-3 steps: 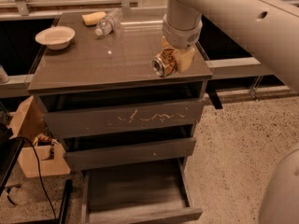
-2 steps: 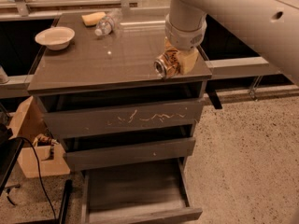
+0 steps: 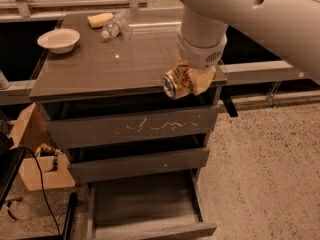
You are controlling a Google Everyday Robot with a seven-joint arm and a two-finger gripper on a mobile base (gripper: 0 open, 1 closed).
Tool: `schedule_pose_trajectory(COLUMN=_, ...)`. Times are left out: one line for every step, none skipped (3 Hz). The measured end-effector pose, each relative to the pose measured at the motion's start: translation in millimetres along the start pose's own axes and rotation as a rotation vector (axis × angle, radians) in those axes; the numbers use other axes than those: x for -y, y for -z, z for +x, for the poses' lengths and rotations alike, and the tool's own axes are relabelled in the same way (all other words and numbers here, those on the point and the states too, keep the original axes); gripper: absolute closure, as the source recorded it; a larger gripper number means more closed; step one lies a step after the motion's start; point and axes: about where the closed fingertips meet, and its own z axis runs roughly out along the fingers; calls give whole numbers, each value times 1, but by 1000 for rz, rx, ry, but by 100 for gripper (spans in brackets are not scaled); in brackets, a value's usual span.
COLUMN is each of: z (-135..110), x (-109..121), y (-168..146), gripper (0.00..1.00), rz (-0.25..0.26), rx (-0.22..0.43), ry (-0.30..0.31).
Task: Place orange can into bottom drawer
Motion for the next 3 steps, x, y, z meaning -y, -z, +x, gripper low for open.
schedule_pose_trajectory(z=-13, x=-14, y=-7, gripper=100, rz=-17, rx=-12, ry=-96)
schedule_pose_trajectory(z=-14, x=-22, y=-21, gripper=100, rz=-57, rx=-34, ry=-237)
schedule_pose_trajectory(z=-15, x=-28, y=-35, gripper=100, rz=-66, rx=26, ry=-351)
